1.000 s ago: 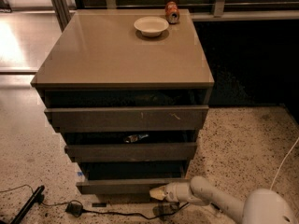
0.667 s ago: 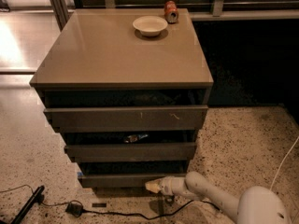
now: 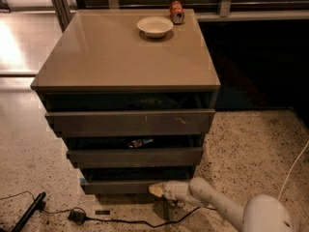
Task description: Close bottom drawer
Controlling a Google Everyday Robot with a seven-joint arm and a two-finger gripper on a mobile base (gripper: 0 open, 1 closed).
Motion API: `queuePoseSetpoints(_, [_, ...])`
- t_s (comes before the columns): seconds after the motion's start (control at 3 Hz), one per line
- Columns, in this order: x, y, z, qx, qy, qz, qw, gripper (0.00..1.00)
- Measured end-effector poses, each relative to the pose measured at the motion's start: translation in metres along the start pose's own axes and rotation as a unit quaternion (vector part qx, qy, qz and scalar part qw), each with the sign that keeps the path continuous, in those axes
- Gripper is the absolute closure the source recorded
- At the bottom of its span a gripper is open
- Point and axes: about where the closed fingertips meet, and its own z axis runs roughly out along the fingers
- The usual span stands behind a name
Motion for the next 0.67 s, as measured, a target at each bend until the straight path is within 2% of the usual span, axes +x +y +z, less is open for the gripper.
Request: queuePoseSetpoints(0.67, [-0.041,-0.013,0.036,0.016,-0.033,-0.015,0.9992,1.0])
